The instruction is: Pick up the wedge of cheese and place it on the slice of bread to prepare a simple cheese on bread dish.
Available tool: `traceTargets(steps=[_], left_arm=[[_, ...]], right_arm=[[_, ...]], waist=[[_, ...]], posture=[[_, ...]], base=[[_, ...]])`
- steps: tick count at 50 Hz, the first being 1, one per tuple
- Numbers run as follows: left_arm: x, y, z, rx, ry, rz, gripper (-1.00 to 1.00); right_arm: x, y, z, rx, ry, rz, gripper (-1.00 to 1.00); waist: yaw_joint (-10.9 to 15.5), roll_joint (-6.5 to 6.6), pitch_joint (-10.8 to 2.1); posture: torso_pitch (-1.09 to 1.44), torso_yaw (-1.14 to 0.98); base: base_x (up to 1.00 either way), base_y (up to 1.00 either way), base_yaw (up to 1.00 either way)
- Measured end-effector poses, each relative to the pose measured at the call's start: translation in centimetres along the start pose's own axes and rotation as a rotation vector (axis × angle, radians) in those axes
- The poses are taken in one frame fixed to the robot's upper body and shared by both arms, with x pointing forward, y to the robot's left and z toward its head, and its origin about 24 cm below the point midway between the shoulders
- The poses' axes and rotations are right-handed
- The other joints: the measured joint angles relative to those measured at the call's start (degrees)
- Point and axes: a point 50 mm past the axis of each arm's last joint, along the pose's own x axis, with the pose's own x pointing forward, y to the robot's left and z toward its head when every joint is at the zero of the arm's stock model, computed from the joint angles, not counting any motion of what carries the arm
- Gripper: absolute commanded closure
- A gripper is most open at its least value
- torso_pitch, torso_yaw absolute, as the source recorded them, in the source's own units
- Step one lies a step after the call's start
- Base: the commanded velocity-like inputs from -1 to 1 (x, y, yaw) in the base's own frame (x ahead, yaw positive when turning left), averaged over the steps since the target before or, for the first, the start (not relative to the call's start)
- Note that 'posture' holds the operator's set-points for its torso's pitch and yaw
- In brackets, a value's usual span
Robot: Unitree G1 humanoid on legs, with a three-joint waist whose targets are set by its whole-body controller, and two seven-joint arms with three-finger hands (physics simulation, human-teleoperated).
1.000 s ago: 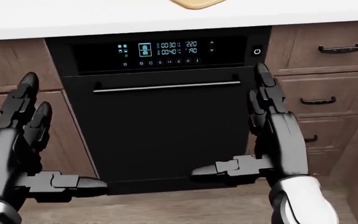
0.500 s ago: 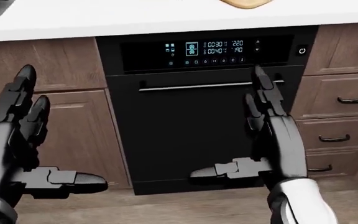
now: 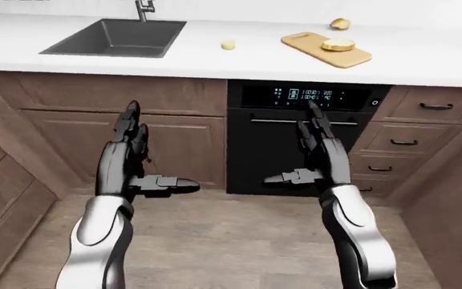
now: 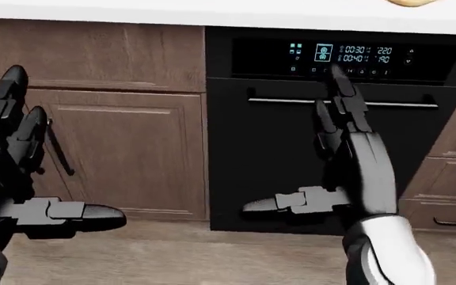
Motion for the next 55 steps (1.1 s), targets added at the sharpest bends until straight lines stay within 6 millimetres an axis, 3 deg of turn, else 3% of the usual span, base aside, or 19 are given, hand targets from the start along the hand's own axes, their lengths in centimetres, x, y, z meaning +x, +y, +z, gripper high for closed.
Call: traceTargets(steps=[4, 7, 9, 12, 16, 20, 23, 24, 26, 28, 34, 38, 39, 40, 41, 43, 49, 54, 55], left_arm=[[0.3, -0.1, 0.7, 0.008, -0.003, -0.007, -1.00], [0.6, -0.2, 2.3, 0.019, -0.048, -0.016, -1.00], [0.7, -0.7, 3.4, 0.010, -0.064, -0.043, -1.00], [0.9, -1.1, 4.8, 0.020, -0.080, -0.076, -1.00], [1.0, -1.1, 5.8, 0.025, -0.098, -0.083, -1.00], [0.7, -0.3, 6.2, 0.026, -0.100, -0.066, -1.00], [0.5, 0.4, 6.5, 0.026, -0.101, -0.039, -1.00], [0.4, 0.8, 6.5, 0.026, -0.095, -0.024, -1.00], [0.4, 1.3, 6.2, 0.023, -0.068, 0.003, -1.00], [0.3, 1.5, 6.3, 0.026, -0.064, 0.012, -1.00], [-0.1, 1.2, 7.4, 0.032, -0.120, -0.005, -1.00], [0.0, 1.2, 7.4, 0.032, -0.114, -0.004, -1.00], [0.0, 1.1, 7.4, 0.029, -0.115, -0.008, -1.00], [0.1, 0.9, 7.1, 0.024, -0.104, -0.019, -1.00], [0.1, 0.7, 6.9, 0.022, -0.089, -0.032, -1.00], [0.1, 0.5, 6.6, 0.020, -0.069, -0.054, -1.00], [-0.2, 1.1, 6.8, 0.018, -0.103, -0.027, -1.00], [-0.3, 1.1, 6.8, 0.018, -0.113, -0.022, -1.00], [-0.3, 1.3, 6.6, 0.016, -0.102, -0.014, -1.00]], right_arm=[[0.1, -0.2, 1.1, -0.007, -0.027, -0.010, -1.00], [0.5, 0.0, 3.2, -0.021, -0.086, 0.003, -1.00], [0.8, -0.3, 4.4, -0.035, -0.112, -0.006, -1.00], [1.5, -0.3, 5.9, -0.051, -0.119, -0.012, -1.00], [1.8, 0.8, 7.9, -0.058, -0.167, 0.030, -1.00], [2.3, 1.2, 7.5, -0.072, -0.140, 0.064, -1.00], [2.9, 1.4, 7.6, -0.080, -0.116, 0.074, -1.00], [3.1, 1.7, 7.5, -0.077, -0.105, 0.085, -1.00], [3.3, 2.3, 7.0, -0.083, -0.077, 0.114, -1.00], [3.3, 2.7, 7.0, -0.092, -0.071, 0.138, -1.00], [3.3, 2.9, 9.2, -0.117, -0.150, 0.149, -1.00], [3.2, 3.0, 9.2, -0.119, -0.152, 0.158, -1.00], [3.3, 2.9, 9.1, -0.121, -0.147, 0.155, -1.00], [3.3, 2.7, 8.8, -0.121, -0.135, 0.145, -1.00], [3.4, 2.4, 8.5, -0.121, -0.115, 0.133, -1.00], [3.6, 1.9, 8.1, -0.125, -0.081, 0.110, -1.00], [3.3, 2.8, 9.8, -0.142, -0.153, 0.144, -1.00], [3.3, 3.1, 10.1, -0.142, -0.164, 0.159, -1.00], [3.3, 3.3, 9.8, -0.139, -0.151, 0.167, -1.00]], waist=[[-0.4, -1.15, -0.08], [-0.7, -3.50, -0.40], [-1.2, -2.21, 0.17], [-0.9, -2.67, -0.58], [-1.1, -0.98, -0.30], [-2.0, 1.31, -0.21], [-2.1, 3.78, -0.25], [-1.7, 3.09, 0.36], [-1.2, 3.59, 1.34], [-0.9, 3.89, 0.88], [-0.2, 1.18, 0.03], [0.5, -1.86, -0.47], [0.1, -2.20, -0.43], [-0.5, -1.35, 0.30], [-0.8, -1.43, 1.00], [-1.4, -2.09, 1.16], [-1.8, 0.29, 0.32], [-2.2, 4.05, -0.25], [-1.7, 3.46, 0.37]], posture=[[0.00, 0.00], [0.00, 0.00], [0.00, 0.00], [0.00, 0.00], [0.00, 0.00], [0.00, 0.00], [0.00, 0.00], [0.00, 0.00], [0.00, 0.00], [0.00, 0.00], [0.00, 0.00], [0.00, 0.00], [0.00, 0.00], [0.00, 0.00], [0.00, 0.00], [0.00, 0.00], [0.00, 0.00], [0.00, 0.00], [0.00, 0.00]], base=[[0.28, 0.00, 0.00], [0.28, 0.00, 0.00], [0.29, 0.00, 0.00], [0.29, 0.00, 0.00], [0.37, 0.00, 0.00], [0.38, 0.00, 0.00], [0.37, 0.00, 0.00], [0.38, 0.00, 0.00], [0.38, 0.00, 0.00], [0.38, 0.00, 0.00], [0.37, 0.00, 0.00], [0.38, 0.00, 0.00], [0.38, 0.00, 0.00], [0.37, 0.00, 0.00], [0.38, 0.00, 0.00], [0.38, 0.00, 0.00], [0.38, 0.00, 0.00], [0.35, 0.00, 0.00], [0.25, 0.00, 0.00]])
